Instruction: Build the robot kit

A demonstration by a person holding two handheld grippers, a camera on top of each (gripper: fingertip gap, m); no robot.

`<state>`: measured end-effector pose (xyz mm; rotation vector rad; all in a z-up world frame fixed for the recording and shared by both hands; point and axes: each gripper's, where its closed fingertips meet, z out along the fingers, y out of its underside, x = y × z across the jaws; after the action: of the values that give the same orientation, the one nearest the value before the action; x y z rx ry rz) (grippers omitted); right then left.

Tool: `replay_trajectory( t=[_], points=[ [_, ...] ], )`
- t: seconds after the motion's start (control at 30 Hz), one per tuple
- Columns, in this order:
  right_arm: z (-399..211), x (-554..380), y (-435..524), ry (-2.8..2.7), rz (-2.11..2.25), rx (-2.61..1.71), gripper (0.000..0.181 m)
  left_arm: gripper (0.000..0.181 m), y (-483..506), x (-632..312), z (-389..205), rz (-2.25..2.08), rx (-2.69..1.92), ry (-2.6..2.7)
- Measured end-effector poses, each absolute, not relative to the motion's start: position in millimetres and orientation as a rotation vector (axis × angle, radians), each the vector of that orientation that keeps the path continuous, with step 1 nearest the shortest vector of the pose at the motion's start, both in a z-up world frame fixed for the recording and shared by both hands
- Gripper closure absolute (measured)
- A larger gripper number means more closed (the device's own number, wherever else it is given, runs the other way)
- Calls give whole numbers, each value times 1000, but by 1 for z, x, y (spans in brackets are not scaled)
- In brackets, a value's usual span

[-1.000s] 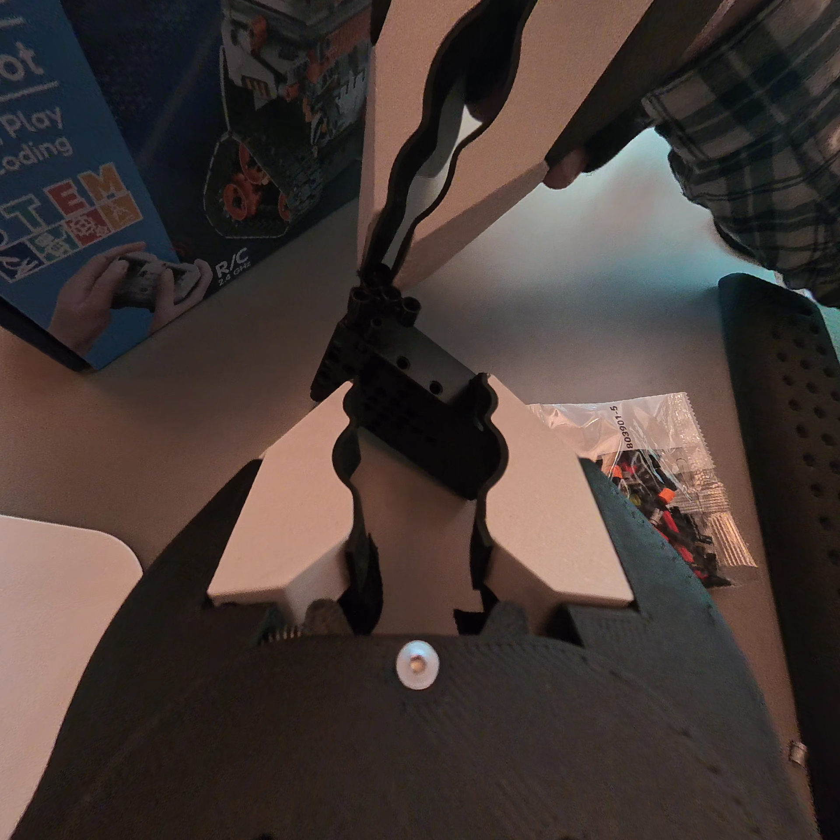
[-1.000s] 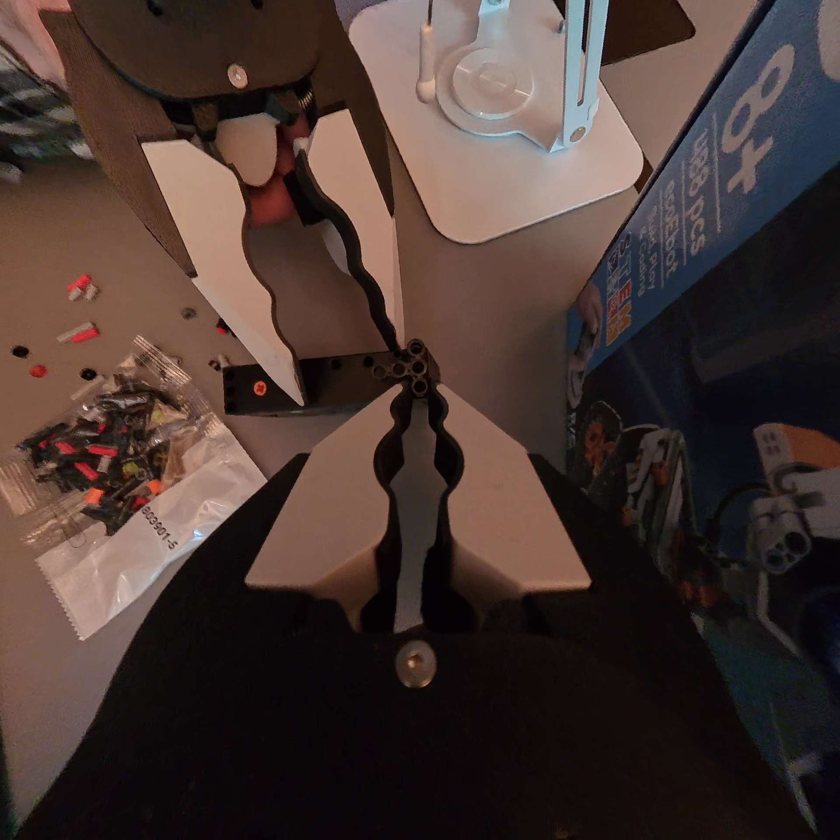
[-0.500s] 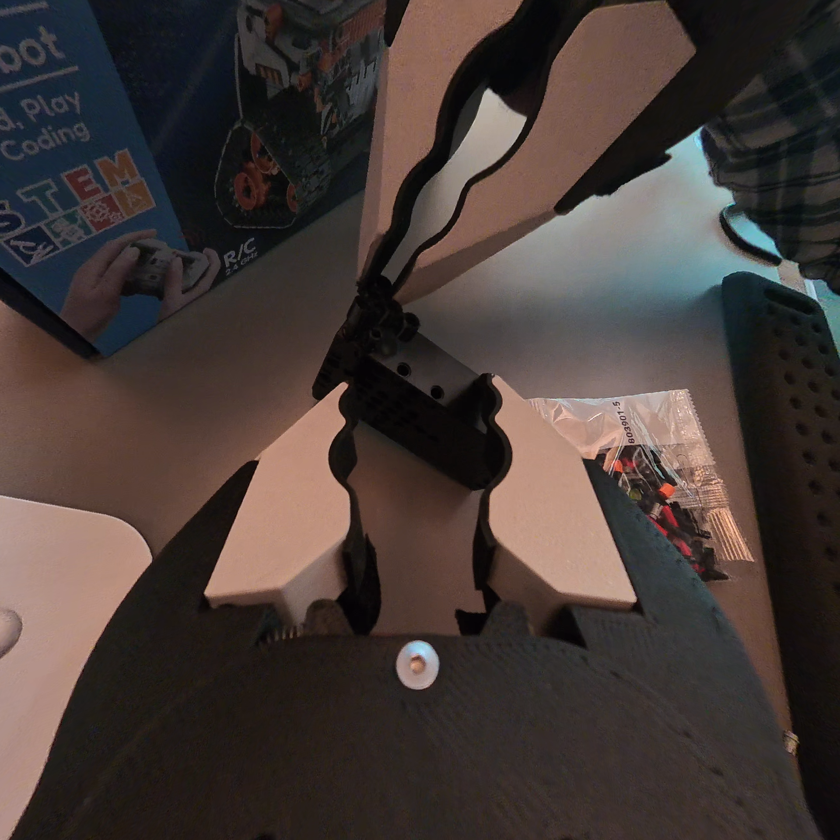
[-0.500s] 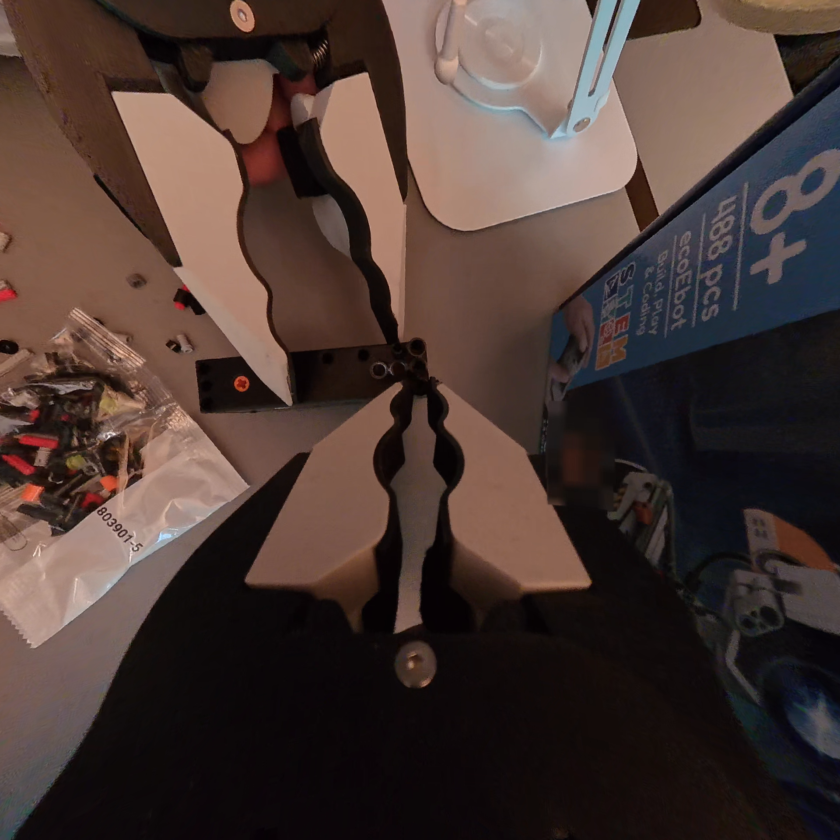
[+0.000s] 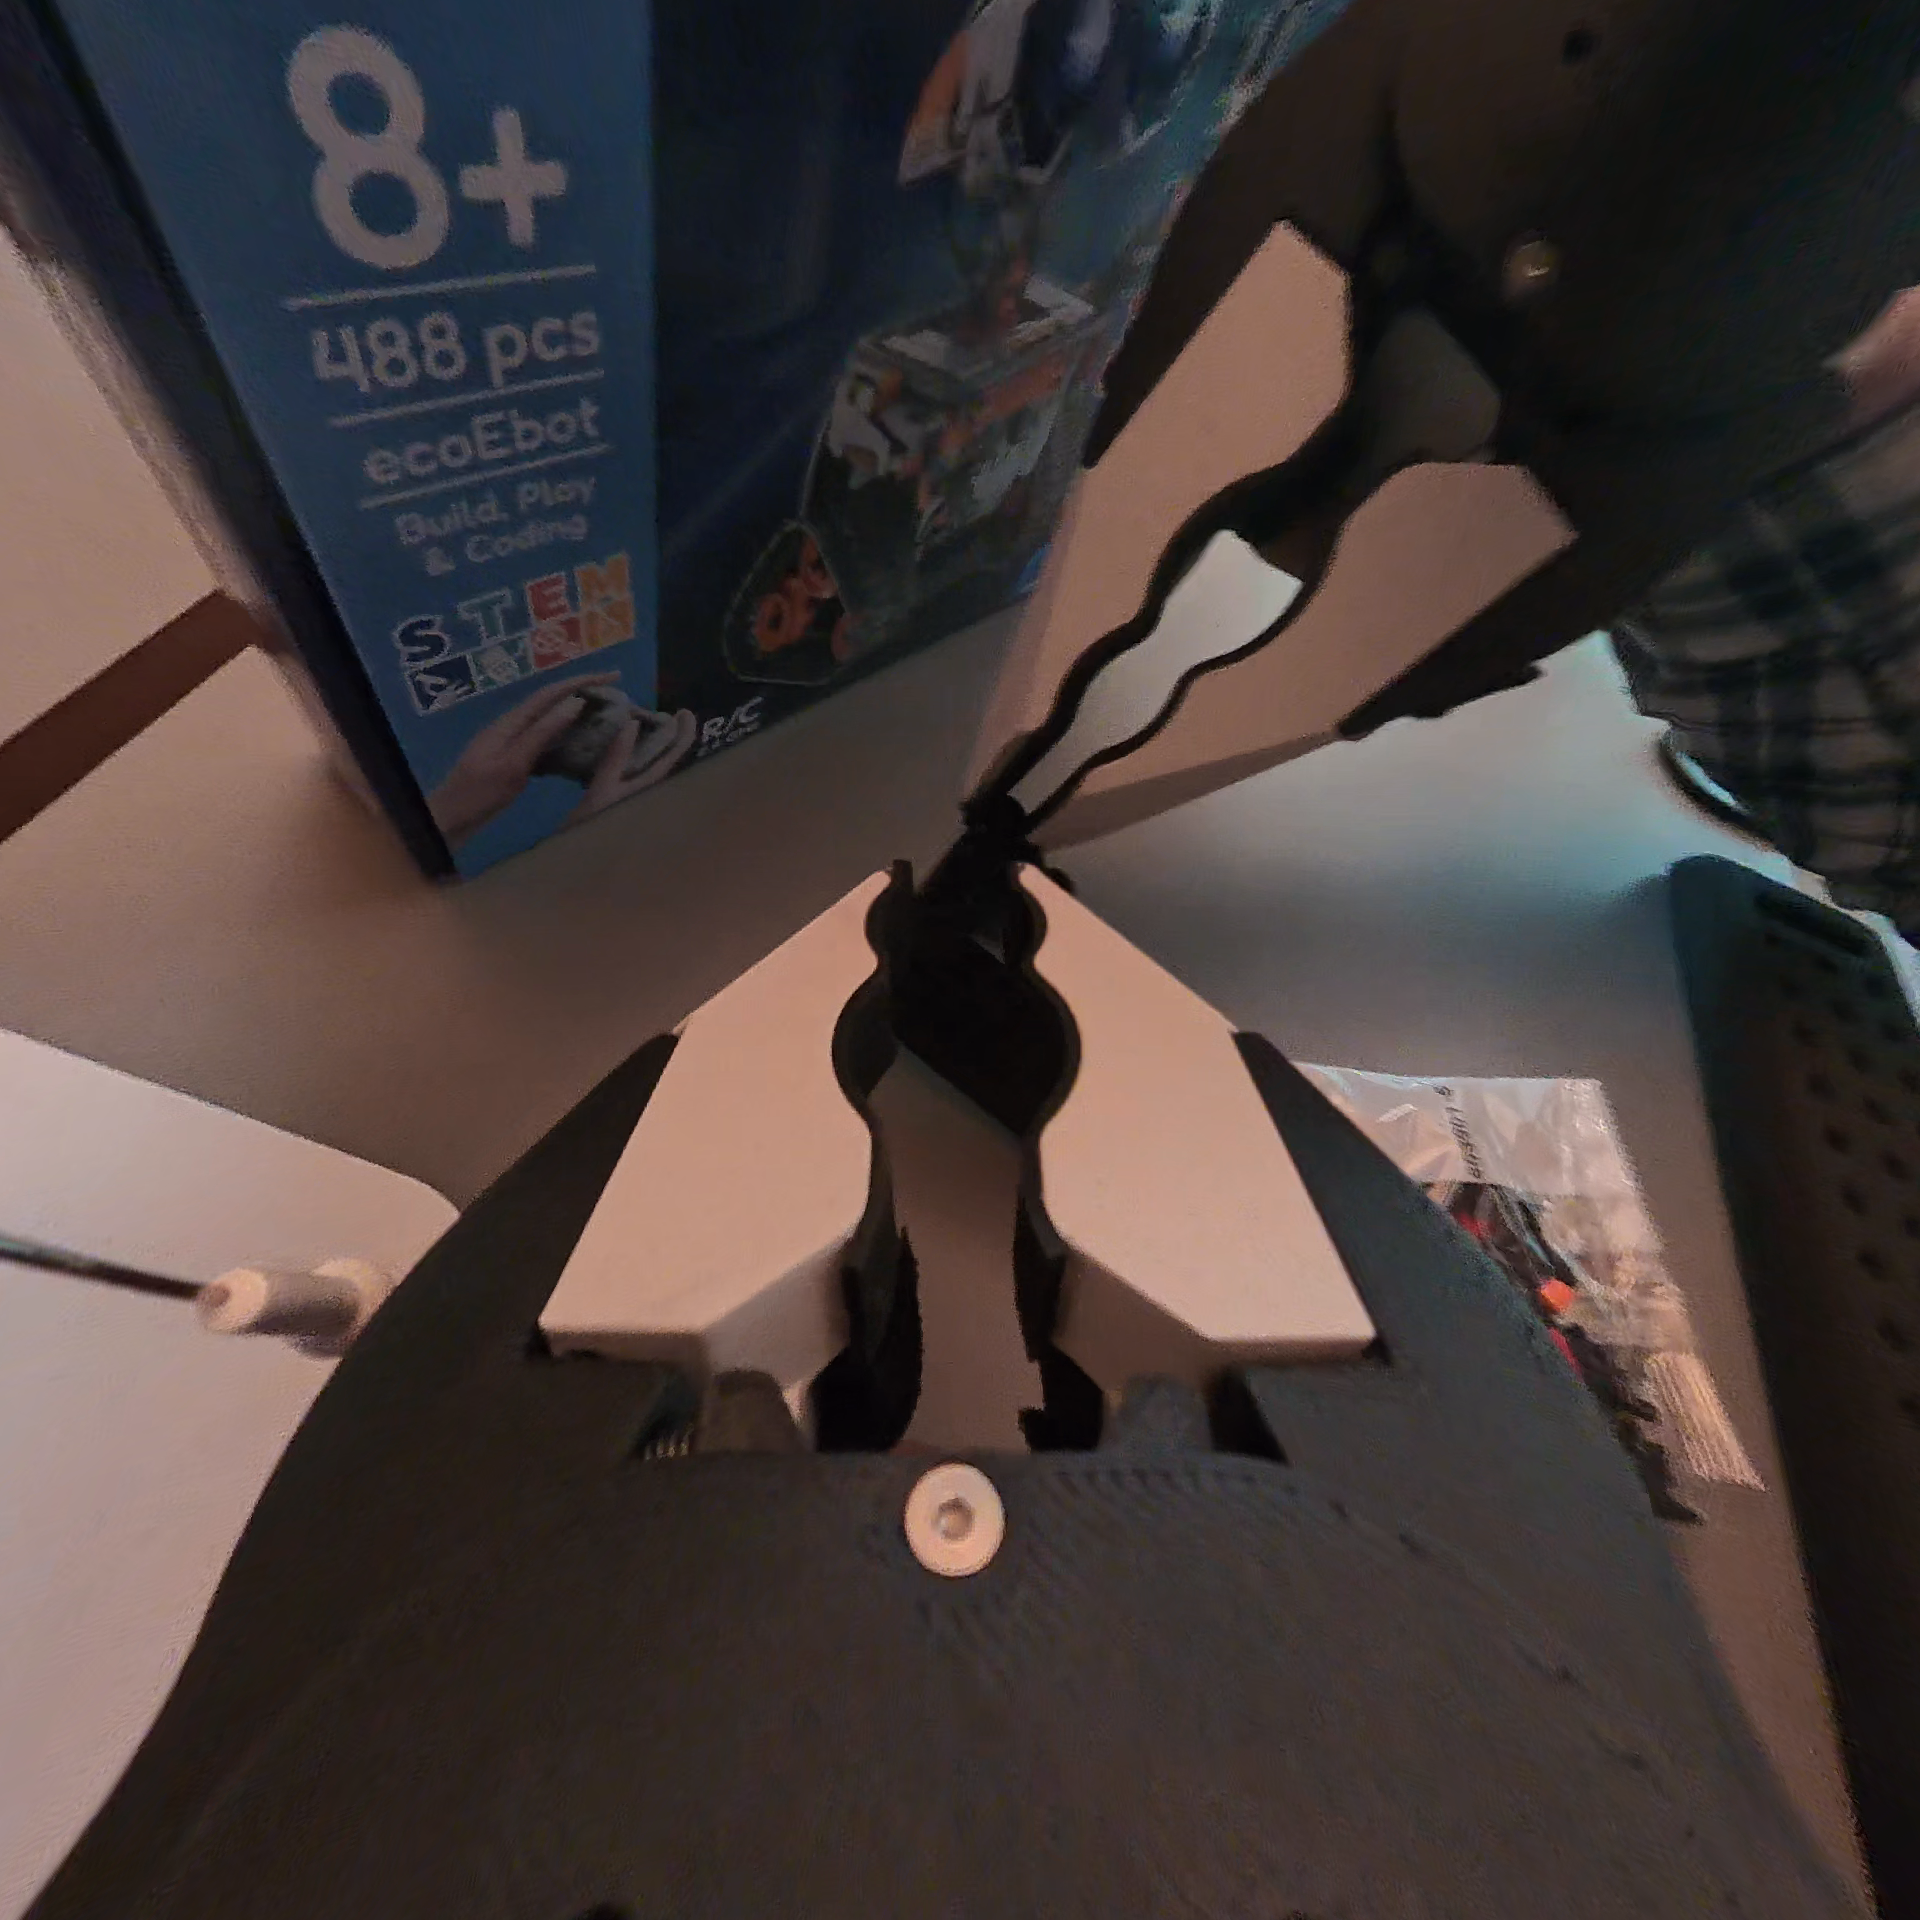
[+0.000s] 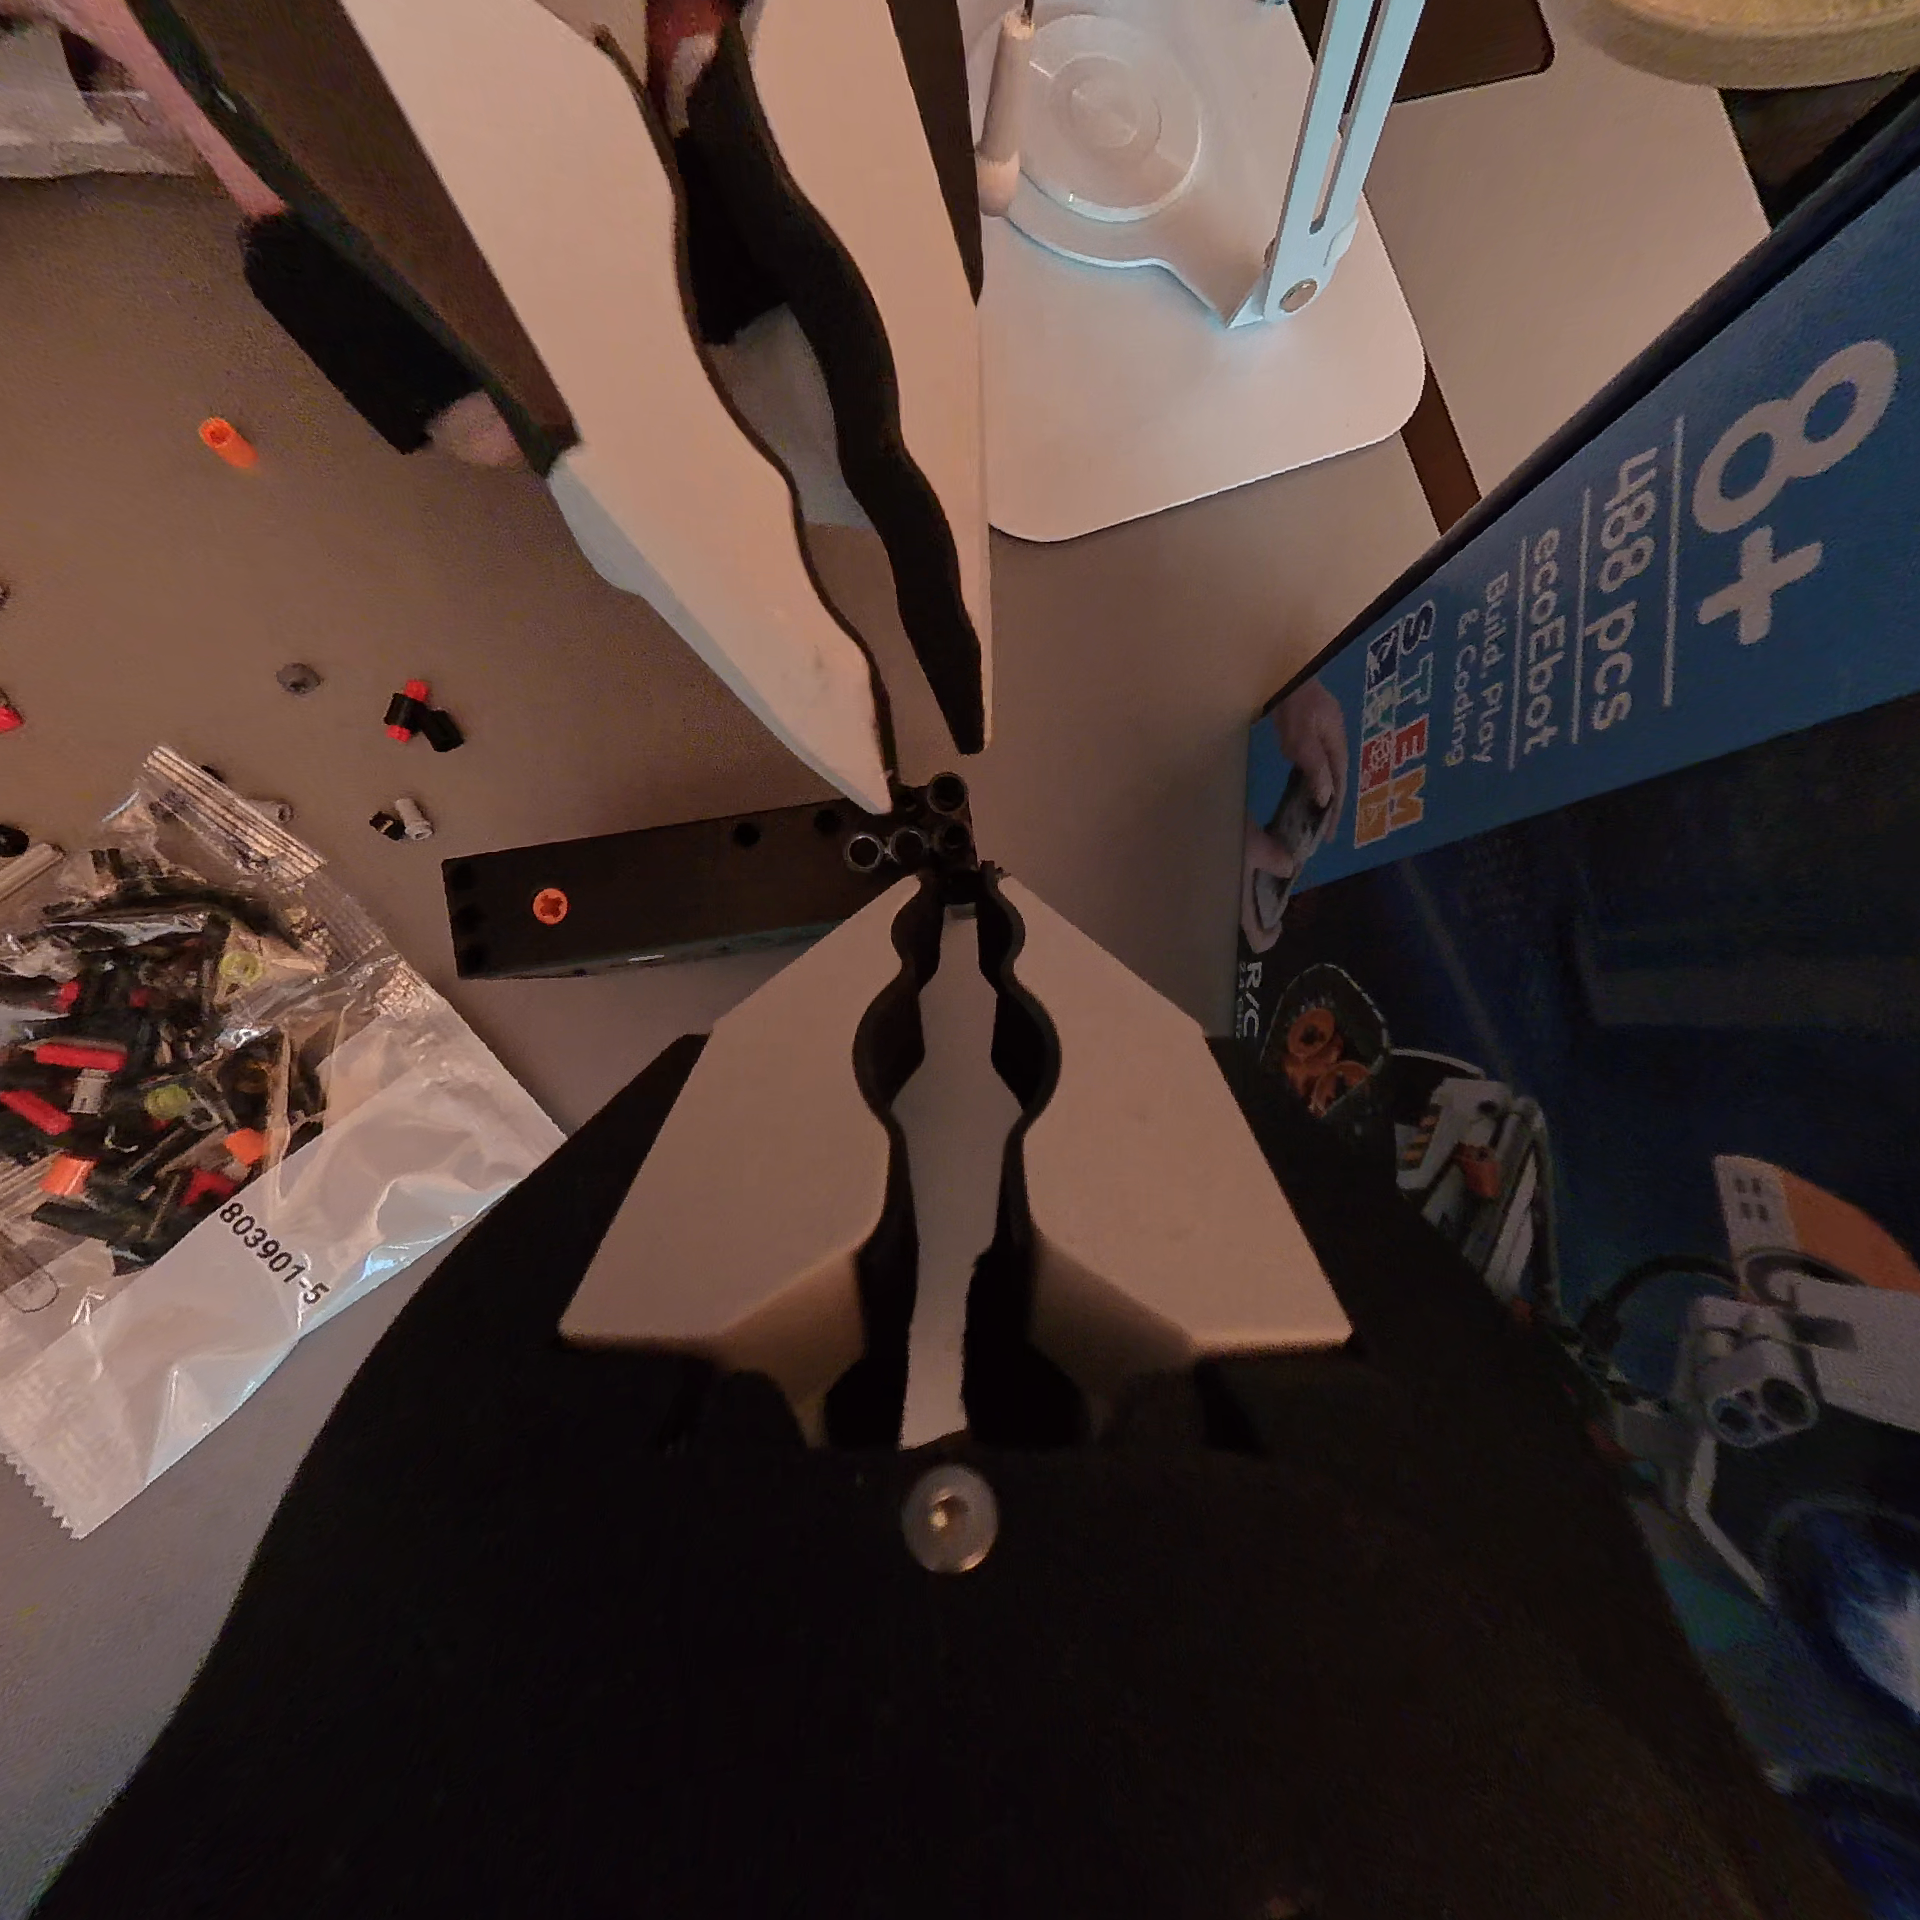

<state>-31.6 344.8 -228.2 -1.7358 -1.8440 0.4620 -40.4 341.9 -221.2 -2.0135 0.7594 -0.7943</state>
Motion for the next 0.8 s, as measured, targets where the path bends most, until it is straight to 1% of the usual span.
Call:
replay_trajectory(
  t=[0.03,0.1,0.47,0.67,0.8],
  points=[
    [-228,-31,345,-1841,460,-1736,176,167,345,-40,-223,-776,-2012,744],
    [-229,-29,348,-1838,451,-1741,176,175,345,-35,-222,-822,-2001,721],
    [-229,-28,346,-1842,462,-1731,176,175,342,-33,-211,-996,-1970,637],
    [-229,-32,345,-1839,474,-1720,176,173,347,-35,-216,-948,-1980,620],
    [-229,-32,345,-1839,482,-1722,176,176,345,-36,-216,-947,-1992,625]
  ],
)
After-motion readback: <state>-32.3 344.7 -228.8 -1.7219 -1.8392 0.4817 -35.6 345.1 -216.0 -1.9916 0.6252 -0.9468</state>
